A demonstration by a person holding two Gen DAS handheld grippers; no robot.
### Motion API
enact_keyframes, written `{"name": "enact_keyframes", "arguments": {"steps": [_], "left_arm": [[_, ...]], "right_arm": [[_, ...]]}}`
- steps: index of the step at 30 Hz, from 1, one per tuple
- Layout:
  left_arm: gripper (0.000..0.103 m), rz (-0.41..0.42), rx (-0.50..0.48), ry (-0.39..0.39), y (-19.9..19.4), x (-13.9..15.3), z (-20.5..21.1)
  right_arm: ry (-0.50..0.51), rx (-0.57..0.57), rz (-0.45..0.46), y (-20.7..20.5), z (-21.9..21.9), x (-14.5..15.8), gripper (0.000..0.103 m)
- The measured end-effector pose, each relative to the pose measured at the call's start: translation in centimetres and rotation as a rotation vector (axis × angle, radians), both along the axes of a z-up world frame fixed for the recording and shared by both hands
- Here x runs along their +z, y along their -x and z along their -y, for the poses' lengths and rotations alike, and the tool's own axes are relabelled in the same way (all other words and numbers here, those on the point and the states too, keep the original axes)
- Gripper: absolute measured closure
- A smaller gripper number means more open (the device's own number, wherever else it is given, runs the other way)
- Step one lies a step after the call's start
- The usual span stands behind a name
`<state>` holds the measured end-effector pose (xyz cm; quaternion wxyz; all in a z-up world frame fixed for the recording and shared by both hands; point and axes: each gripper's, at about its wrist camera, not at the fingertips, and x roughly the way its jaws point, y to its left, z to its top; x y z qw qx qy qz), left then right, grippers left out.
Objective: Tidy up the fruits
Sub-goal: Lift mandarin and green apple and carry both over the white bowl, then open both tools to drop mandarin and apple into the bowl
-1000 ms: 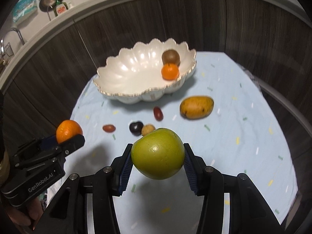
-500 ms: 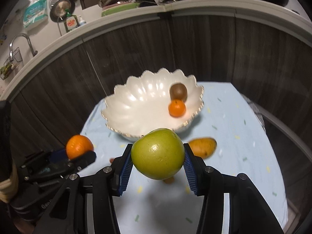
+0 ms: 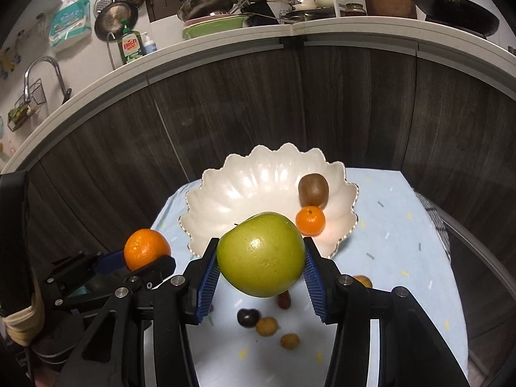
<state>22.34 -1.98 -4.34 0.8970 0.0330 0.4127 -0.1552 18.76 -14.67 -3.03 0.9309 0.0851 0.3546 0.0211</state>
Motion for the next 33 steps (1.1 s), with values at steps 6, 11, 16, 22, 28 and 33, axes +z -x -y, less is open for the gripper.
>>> {"name": "enact_keyframes", "arguments": {"steps": [6, 11, 16, 22, 28, 33], "left_arm": [[0.061, -0.008, -0.006, -0.007, -2.0, -0.5, 0.5], [0.061, -0.020, -0.008, -0.013, -3.5, -1.2, 0.5], [0.061, -0.032, -0.011, -0.015, -4.8, -2.2, 0.4], [0.061, -0.050, -0.015, -0.013, -6.2, -3.4, 0.3], [0.060, -0.066, -0.019, -0.006, -7.2, -4.2, 0.2], [0.059, -0.076, -0.024, -0.006, -7.7, -4.6, 0.2]], "right_arm": [[-0.006, 0.006, -0.024, -2.0, 0.2, -0.6, 0.054], [-0.008, 0.020, -0.054, -3.4, 0.0, -1.5, 0.054], [-0.012, 0.027, -0.085, -4.7, 0.1, -2.7, 0.054], [-0.021, 0.038, -0.120, -6.0, 0.3, -4.1, 0.054], [-0.036, 0.057, -0.150, -7.0, 0.2, -4.8, 0.053], [-0.052, 0.061, -0.180, -7.6, 0.4, -5.6, 0.053]]}}
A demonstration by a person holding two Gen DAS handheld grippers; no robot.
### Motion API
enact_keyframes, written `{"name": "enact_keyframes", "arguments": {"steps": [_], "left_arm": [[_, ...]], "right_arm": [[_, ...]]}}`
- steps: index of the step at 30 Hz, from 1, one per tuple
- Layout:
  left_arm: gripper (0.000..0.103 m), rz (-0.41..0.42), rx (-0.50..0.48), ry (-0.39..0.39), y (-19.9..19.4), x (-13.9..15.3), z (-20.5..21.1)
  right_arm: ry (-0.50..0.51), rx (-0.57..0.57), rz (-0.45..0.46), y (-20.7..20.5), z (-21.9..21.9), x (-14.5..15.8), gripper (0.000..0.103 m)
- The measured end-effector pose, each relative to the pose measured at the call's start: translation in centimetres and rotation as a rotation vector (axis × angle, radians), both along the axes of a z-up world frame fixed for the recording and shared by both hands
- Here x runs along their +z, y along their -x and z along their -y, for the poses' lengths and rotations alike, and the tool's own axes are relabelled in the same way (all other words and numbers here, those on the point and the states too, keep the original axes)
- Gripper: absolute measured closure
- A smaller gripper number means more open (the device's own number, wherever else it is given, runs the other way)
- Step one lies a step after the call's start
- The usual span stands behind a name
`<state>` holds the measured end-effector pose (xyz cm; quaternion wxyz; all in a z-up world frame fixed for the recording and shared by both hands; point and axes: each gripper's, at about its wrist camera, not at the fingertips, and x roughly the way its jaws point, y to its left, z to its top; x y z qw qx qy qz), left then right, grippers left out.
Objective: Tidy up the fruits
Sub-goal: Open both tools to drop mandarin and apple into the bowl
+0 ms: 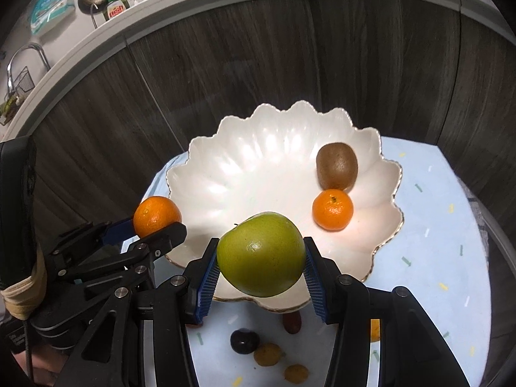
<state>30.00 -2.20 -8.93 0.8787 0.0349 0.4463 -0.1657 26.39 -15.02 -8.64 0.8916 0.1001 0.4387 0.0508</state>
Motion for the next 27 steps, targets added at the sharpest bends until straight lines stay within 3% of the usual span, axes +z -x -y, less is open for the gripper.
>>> {"name": "enact_keyframes", "arguments": {"steps": [1, 2, 3, 6, 14, 27], "left_arm": [[0.058, 0.000, 0.003, -0.004, 0.0, 0.0, 0.0], [0.048, 0.006, 0.008, -0.009, 0.0, 0.0, -0.1], [0.045, 0.015, 0.017, -0.011, 0.0, 0.0, -0.2], [0.030, 0.035, 0.045, -0.010, 0.0, 0.5, -0.9], [0.004, 0.118, 0.104, -0.063, 1.3, 2.6, -1.5], [0.001, 0.158, 0.116, -0.060, 4.9, 5.4, -1.7]], "right_arm": [[0.003, 0.001, -0.006, -0.1, 0.0, -0.1, 0.053], [0.002, 0.003, -0.006, -0.2, 0.0, -0.2, 0.046], [0.007, -0.001, 0.001, -0.2, 0.1, 0.0, 0.037], [0.032, -0.024, 0.023, -0.2, 0.4, 0.6, 0.022], [0.035, -0.050, 0.047, 0.6, 0.9, 1.9, 0.016], [0.040, -0.076, 0.112, 4.0, 1.4, 5.3, 0.016]]}}
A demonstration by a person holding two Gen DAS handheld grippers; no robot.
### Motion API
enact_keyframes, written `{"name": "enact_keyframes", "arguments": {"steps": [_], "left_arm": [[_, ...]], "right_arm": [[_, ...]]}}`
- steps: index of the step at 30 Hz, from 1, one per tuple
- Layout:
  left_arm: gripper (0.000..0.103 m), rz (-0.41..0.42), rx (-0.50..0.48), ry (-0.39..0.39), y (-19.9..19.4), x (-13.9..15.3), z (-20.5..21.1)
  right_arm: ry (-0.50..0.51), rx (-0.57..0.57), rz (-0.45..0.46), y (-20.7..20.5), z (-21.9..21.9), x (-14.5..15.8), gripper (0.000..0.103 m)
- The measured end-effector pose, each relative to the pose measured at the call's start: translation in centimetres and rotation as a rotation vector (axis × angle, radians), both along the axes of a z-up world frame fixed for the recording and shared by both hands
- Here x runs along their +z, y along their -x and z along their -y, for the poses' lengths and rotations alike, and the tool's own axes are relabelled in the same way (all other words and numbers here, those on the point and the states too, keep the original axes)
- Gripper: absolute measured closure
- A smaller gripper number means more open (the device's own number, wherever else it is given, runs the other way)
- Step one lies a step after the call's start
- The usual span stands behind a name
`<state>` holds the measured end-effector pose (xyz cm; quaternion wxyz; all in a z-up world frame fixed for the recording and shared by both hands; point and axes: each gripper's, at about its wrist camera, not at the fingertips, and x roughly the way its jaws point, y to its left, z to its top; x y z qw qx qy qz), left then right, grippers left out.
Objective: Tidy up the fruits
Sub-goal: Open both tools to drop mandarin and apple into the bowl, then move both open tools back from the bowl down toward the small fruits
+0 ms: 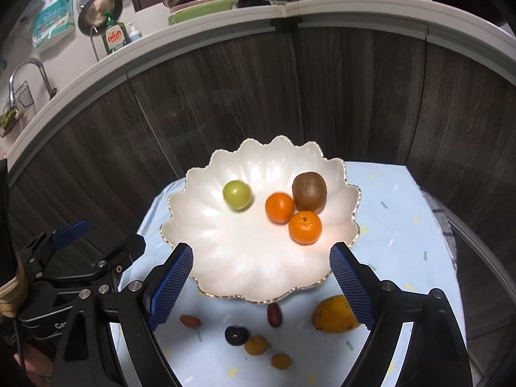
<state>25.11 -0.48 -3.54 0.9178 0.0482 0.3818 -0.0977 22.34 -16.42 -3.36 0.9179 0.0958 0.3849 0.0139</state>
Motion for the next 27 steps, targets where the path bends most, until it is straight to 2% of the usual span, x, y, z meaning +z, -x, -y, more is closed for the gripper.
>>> {"name": "enact_keyframes", "arguments": {"steps": [13, 27], "left_arm": [[0.001, 0.024, -0.016, -0.006, 4.5, 1.4, 0.6], [0.001, 0.020, -0.032, -0.010, 7.7, 1.1, 1.3]], "right_arm": [[0.001, -0.027, 0.028, 4.3, 1.1, 1.5, 0.015], [0.010, -0.036, 0.043, 7.2, 1.7, 1.5, 0.015]]}}
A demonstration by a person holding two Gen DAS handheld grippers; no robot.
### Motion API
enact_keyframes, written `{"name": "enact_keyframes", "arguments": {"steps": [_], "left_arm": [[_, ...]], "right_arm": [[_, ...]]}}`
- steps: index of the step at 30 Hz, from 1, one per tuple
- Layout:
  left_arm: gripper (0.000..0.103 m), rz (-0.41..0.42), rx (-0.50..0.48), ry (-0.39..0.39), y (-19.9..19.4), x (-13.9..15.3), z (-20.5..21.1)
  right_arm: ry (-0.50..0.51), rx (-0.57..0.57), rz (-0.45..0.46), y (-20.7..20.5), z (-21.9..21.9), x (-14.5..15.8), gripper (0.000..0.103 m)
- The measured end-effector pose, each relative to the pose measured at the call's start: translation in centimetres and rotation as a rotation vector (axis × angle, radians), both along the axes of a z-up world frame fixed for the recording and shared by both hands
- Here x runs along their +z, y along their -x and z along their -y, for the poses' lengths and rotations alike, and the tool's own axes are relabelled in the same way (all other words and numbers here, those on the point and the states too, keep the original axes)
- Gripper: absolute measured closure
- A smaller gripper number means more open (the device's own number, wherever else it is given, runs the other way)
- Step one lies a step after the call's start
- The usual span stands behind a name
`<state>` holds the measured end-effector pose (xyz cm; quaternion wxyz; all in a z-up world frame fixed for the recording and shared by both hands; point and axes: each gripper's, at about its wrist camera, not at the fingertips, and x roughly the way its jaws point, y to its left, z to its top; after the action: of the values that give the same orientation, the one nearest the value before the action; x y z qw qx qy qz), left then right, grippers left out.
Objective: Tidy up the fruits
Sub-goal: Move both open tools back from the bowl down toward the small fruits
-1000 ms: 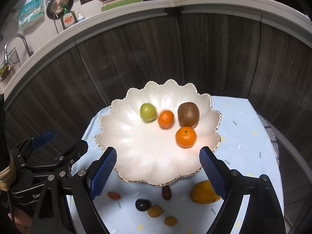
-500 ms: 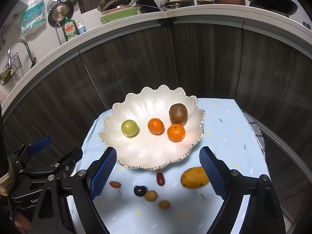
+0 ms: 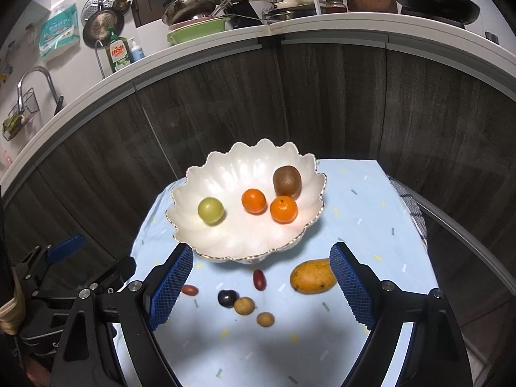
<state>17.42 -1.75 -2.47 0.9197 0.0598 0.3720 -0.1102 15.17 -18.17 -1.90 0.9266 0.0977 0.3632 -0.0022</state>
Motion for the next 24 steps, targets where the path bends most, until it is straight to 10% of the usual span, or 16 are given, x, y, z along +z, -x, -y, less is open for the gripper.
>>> {"name": "enact_keyframes", "arguments": {"steps": [24], "left_arm": [[0.001, -0.019, -0.023, -0.006, 2.1, -2.8, 1.1]], "right_arm": [[0.090, -0.022, 0.005, 2.1, 1.0, -2.6, 0.015]]}}
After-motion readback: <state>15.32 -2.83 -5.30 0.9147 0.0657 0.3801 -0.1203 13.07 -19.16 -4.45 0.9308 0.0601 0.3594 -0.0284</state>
